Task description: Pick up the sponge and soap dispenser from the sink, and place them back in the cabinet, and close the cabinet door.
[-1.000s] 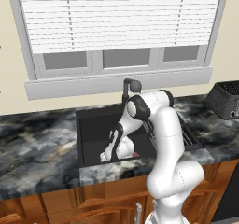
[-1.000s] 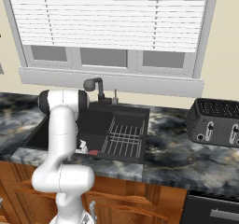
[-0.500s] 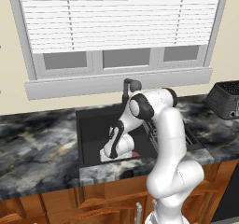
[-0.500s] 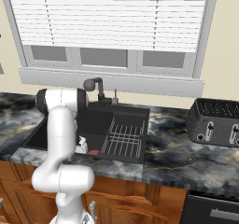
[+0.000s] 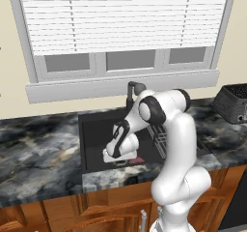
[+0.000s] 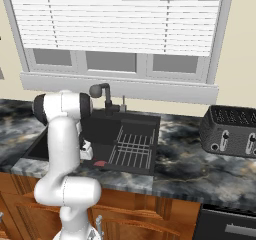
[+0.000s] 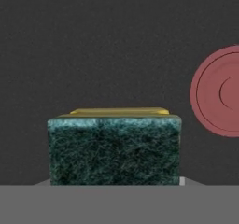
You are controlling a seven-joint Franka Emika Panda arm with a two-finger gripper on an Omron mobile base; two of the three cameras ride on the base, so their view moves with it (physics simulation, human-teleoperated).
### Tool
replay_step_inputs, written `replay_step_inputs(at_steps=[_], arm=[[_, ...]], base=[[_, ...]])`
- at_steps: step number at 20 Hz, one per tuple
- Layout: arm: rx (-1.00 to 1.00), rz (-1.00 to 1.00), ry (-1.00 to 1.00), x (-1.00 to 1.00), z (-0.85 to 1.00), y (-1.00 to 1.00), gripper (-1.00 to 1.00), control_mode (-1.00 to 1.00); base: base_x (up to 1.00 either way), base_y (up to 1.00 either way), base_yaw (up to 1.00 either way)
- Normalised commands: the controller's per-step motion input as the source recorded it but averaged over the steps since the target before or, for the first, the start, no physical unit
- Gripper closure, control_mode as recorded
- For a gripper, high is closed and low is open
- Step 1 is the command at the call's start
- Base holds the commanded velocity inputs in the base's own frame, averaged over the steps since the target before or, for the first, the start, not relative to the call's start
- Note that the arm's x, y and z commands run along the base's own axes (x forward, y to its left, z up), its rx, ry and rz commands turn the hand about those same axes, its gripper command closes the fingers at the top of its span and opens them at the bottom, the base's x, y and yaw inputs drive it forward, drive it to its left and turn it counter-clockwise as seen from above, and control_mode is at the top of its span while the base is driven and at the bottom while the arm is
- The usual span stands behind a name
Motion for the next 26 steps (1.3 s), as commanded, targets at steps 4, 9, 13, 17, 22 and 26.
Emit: replay_step_inputs(at_steps=[4, 9, 13, 17, 22, 26], arm=[[0.0, 0.0, -0.01, 0.0, 0.35, 0.0, 1.0, -1.0], [0.0, 0.0, -0.02, 0.0, 0.41, 0.0, 1.0, -1.0], [0.0, 0.0, -0.01, 0.0, 0.47, 0.0, 1.0, -1.0], [0.0, 0.0, -0.01, 0.0, 0.48, 0.0, 1.0, -1.0], [0.0, 0.0, 0.0, 0.0, 0.49, 0.0, 1.0, -1.0], [0.0, 0.0, 0.0, 0.0, 0.5, -0.03, 1.0, -1.0]], base=[[0.0, 0.0, 0.0], [0.0, 0.0, 0.0], [0.0, 0.0, 0.0], [0.0, 0.0, 0.0], [0.0, 0.0, 0.0], [0.0, 0.0, 0.0]])
